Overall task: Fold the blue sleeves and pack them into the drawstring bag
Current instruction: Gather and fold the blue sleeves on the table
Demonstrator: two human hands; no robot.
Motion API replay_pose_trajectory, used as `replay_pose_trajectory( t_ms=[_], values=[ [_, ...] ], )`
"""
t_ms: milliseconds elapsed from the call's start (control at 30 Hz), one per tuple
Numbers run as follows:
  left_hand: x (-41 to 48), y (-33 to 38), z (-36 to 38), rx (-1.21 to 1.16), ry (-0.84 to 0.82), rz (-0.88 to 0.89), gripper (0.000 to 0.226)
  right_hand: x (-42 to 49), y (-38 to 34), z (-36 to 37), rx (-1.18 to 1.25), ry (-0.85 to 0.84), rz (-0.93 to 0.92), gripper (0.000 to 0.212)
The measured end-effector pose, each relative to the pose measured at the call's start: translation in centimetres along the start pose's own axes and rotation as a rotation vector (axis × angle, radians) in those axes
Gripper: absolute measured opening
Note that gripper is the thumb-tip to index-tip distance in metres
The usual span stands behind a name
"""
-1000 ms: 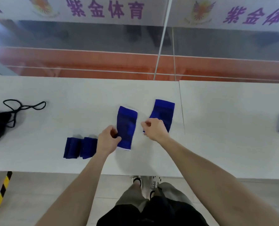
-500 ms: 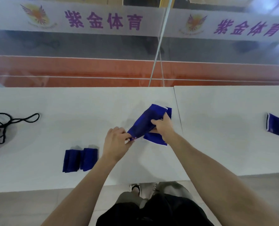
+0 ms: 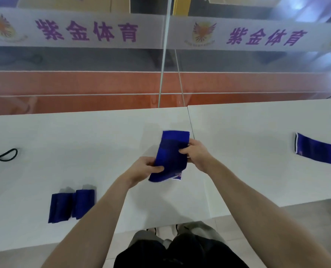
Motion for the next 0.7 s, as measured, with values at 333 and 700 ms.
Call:
replay_pose_trajectory(
  t_ms=[333, 700],
  values=[
    [2.2, 0.4, -0.1, 0.095, 0.458, -0.016, 0.021, 3.8, 2.3, -2.6, -0.172, -0.012, -0.059, 0.043],
    [5.5, -0.5, -1.1, 0.322, 0.631, -0.205, 0.022, 6.7, 7.4, -2.2, -0.332, -0.131, 0.126, 0.019]
  ],
)
Point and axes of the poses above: each hand's wrist, its own x-axis towards the middle knuckle, its own z-axis out of the palm, y = z × x, the point moved 9 cm from there along x, towards the middle knuckle, and after that the axes turned 13 degrees about -z, right-handed, at the moved point
